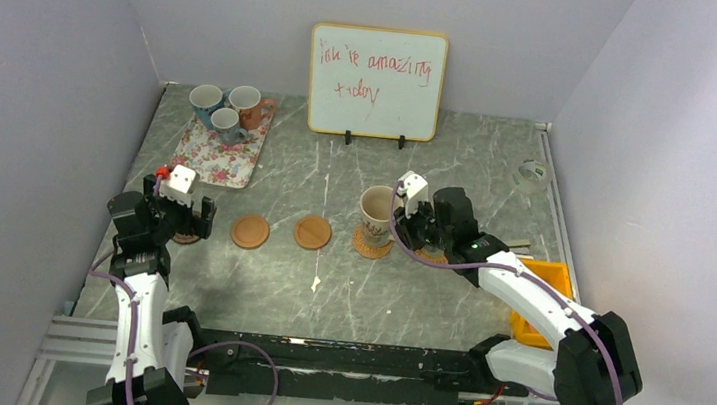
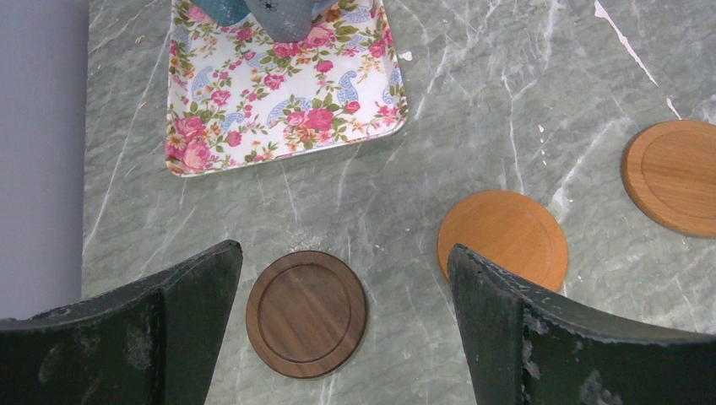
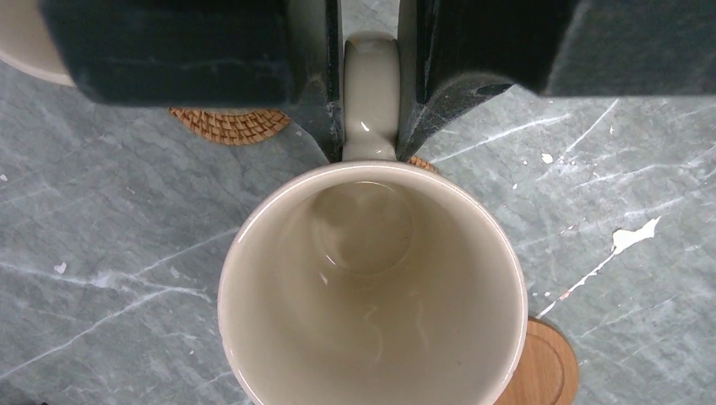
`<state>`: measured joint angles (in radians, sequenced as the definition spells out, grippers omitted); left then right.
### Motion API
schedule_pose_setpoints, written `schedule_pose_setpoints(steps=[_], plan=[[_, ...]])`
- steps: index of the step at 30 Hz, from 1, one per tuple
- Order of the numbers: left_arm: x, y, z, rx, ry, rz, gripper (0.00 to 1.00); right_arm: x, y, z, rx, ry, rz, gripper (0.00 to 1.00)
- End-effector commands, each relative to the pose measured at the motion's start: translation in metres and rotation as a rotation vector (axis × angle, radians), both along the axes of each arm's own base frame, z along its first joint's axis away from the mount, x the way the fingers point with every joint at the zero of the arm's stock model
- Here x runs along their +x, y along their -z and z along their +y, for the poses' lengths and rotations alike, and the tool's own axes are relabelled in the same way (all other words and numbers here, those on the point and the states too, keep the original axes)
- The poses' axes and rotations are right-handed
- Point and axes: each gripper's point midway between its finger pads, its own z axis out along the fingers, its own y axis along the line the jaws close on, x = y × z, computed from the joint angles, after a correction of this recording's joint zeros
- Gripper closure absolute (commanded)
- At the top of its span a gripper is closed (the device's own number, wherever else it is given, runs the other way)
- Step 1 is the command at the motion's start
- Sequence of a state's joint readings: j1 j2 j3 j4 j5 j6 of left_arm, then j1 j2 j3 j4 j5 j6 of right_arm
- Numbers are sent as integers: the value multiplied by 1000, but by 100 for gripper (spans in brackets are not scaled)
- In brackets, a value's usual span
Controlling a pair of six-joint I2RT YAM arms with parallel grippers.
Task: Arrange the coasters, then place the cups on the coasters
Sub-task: Place the cup on the coaster.
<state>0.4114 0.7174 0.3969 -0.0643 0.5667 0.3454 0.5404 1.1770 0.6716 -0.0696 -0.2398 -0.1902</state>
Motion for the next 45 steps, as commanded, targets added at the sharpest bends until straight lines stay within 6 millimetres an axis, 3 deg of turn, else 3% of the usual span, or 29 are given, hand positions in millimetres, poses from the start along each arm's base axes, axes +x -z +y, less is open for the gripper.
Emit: schedule_pose_setpoints(steps=[1, 45], plan=[[4, -10, 3, 12, -8, -39, 4, 25, -52, 19, 122, -13, -190, 100], [3, -10, 3, 16, -4, -43, 4, 12, -48, 23, 135, -106, -175, 98]])
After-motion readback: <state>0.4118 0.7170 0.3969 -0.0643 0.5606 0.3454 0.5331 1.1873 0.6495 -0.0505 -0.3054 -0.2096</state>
